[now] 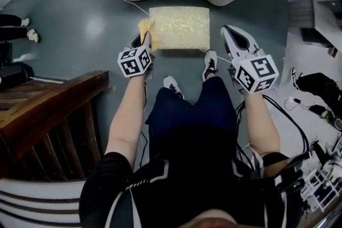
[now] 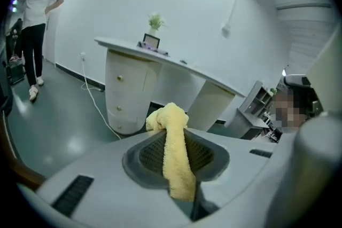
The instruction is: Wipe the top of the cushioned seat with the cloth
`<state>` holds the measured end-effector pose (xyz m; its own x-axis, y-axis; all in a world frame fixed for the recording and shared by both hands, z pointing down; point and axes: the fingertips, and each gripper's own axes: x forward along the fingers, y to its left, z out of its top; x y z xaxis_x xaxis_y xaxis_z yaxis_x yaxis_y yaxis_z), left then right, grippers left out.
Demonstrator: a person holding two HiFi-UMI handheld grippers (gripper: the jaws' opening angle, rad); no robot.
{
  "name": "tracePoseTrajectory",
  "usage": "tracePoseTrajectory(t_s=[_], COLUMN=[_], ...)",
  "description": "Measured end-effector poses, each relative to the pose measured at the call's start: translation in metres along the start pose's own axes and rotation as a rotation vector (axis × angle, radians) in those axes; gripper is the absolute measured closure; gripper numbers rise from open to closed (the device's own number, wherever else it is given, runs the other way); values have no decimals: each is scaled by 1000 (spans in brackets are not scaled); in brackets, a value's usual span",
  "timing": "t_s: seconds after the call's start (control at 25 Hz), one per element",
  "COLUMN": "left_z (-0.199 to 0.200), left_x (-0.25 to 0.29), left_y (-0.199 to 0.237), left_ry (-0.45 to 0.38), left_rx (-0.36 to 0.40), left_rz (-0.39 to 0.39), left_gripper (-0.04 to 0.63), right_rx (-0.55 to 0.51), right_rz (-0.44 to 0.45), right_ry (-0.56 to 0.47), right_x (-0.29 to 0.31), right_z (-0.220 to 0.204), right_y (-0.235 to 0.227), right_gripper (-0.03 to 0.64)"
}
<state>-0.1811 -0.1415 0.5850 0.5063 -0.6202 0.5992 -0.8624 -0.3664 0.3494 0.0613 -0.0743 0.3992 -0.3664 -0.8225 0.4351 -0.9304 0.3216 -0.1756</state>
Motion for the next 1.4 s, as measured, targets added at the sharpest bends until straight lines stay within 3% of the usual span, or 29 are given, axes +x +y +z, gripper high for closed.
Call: tracePoseTrajectory(t_s=[0.12, 0.28, 0.48, 0.56, 0.76, 0.92, 1.08, 1.4], left_z=[43, 114, 177, 198, 232, 259, 275, 294], left_x=[-38, -83, -146, -168, -199, -226, -250, -284], left_y=[-31, -79, -145, -167, -206, -232, -242, -289], left_ry=[-40, -121, -241, -286, -328, -437, -509, -566], left_rx=[43, 79, 200, 211, 252, 225, 237, 316], left_rz=[-64, -157, -218, -232, -161, -145, -97, -56], left_gripper=[529, 529, 529, 529, 530, 531, 531, 532], right_rx=[-2, -13, -41, -47, -69, -79, -139, -139], right_rz=[-28, -2, -54, -82, -84, -46, -47, -46], right_ry=[-22, -99, -146, -170, -214, -235, -258, -269], right_x=[-25, -57, -101, -119, -159, -178, -191, -216], right_z=[37, 90, 129, 143, 184, 213, 224, 235], right_y=[6, 15, 7, -1, -15, -26, -28, -55], right_gripper=[611, 611, 611, 611, 611, 611, 611, 612])
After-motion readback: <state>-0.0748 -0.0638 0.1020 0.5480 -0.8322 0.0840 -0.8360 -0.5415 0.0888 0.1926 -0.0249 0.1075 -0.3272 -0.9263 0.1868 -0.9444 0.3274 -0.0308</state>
